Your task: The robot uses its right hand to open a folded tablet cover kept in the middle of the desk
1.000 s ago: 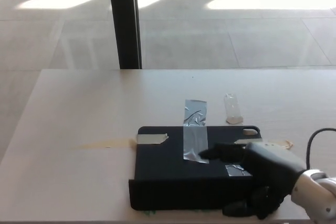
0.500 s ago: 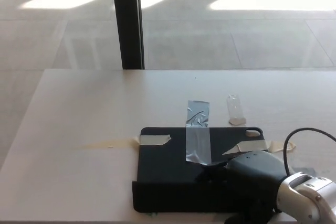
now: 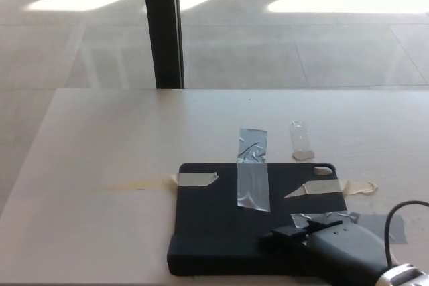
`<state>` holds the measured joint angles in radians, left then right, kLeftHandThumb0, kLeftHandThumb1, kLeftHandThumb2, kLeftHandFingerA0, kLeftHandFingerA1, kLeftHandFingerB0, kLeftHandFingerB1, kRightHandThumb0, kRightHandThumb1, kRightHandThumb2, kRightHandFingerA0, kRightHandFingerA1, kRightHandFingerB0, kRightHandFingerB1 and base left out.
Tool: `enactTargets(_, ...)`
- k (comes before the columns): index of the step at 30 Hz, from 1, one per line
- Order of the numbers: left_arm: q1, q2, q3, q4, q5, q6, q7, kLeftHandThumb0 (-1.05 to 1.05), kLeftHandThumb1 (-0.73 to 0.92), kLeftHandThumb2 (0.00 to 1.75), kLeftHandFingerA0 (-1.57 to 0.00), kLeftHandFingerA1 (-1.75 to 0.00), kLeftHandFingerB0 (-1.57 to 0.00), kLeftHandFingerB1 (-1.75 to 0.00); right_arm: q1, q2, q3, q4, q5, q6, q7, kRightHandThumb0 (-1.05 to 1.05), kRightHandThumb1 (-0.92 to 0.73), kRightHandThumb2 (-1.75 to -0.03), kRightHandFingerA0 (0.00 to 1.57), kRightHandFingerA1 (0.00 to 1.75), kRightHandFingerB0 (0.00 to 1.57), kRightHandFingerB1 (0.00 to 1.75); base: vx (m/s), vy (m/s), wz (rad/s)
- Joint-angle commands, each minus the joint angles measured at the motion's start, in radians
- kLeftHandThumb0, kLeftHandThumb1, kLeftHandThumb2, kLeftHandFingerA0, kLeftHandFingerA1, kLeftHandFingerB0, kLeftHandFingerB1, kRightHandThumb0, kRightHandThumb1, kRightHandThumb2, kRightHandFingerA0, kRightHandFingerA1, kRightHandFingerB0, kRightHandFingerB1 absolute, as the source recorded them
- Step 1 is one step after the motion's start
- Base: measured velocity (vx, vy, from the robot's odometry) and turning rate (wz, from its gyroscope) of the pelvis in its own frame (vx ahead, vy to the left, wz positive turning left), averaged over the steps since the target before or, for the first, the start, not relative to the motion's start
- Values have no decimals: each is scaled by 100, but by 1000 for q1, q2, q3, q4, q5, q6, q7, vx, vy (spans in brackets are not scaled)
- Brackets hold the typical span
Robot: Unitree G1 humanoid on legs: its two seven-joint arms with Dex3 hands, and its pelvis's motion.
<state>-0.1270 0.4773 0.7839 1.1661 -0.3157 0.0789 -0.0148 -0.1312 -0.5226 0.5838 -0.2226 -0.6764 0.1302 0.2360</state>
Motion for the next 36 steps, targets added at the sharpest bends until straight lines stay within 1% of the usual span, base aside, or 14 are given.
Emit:
enactTargets(1, 1, 29, -4, 13, -33, -46, -10, -43, 41, 58, -94, -85, -81, -76, 262, -39, -40, -149, 62, 48, 77, -71, -64, -59, 40, 49, 32, 35, 0, 0, 0)
enactTargets(5, -5, 37, -13, 17, -27, -41, -4, -42, 43, 57, -93, -84, -80, -75, 348, -53, -62, -212, 48, 34, 75, -72, -64, -60, 43, 44, 35, 35, 0, 0, 0)
enactTargets(9, -6, 42, -17, 15, -28, -37, 4, -42, 42, 57, -97, -85, -83, -76, 438, -69, -103, -253, 83, -19, 50, -71, -63, -59, 45, 51, 34, 37, 0, 0, 0)
enactTargets(11, -6, 43, -12, 8, -35, -27, 8, -41, 43, 58, -95, -85, -80, -75, 462, -69, -112, -285, 65, 21, 79, -72, -64, -60, 41, 47, 33, 34, 0, 0, 0)
enactTargets(12, -6, 42, -13, 7, -36, -27, 5, -45, 29, 81, -90, -89, -75, -79, 474, -69, -119, -287, 71, 20, 82, -72, -64, -59, 43, 47, 33, 34, 0, 0, 0)
enactTargets(13, -5, 42, -15, 9, -33, -33, 3, -42, 42, 58, -92, -85, -79, -76, 491, -75, -128, -292, 86, 21, 96, -73, -65, -60, 45, 48, 33, 33, 0, 0, 0)
enactTargets(22, -11, 49, -26, 25, -42, -42, 1, -43, 41, 57, -95, -84, -79, -75, 548, -87, -170, -305, 117, -36, 115, -73, -67, -61, 44, 49, 33, 33, 0, 0, 0)
enactTargets(25, -9, 49, -21, 19, -53, -43, -1, -43, 41, 58, -94, -86, -82, -77, 550, -86, -187, -318, 145, -32, 145, -73, -67, -61, 45, 56, 33, 32, 0, 0, 0)
enactTargets(26, -6, 47, -22, 15, -54, -44, -1, -43, 41, 58, -93, -85, -82, -77, 551, -89, -192, -320, 148, -35, 152, -79, -56, -91, 51, 84, 27, 45, 0, 0, 0)
enactTargets(27, -5, 48, -22, 16, -54, -44, -2, -43, 41, 58, -93, -85, -82, -77, 554, -88, -196, -318, 147, -42, 149, -79, -56, -91, 51, 84, 27, 45, 0, 0, 0)
enactTargets(29, -2, 49, -23, 28, -53, -51, -6, -43, 41, 57, -94, -84, -83, -77, 547, -83, -216, -315, 168, -31, 165, -78, -54, -89, 55, 79, 29, 45, 0, 0, 0)
enactTargets(30, 0, 49, -22, 30, -55, -56, -8, -44, 41, 58, -95, -85, -83, -77, 543, -81, -232, -318, 187, -25, 177, -70, -64, -60, 43, 65, 33, 33, 0, 0, 0)
enactTargets(31, 0, 48, -22, 30, -56, -54, -3, -43, 41, 58, -95, -85, -82, -77, 525, -85, -266, -319, 226, -17, 199, -67, -65, -60, 37, 48, 29, 33, 0, 0, 0)
enactTargets(36, 8, 50, -29, 32, -57, -54, -6, -44, 43, 58, -95, -85, -81, -75, 471, -80, -367, -334, 283, 17, 239, -66, -65, -60, 33, 40, 30, 33, 0, 0, 0)
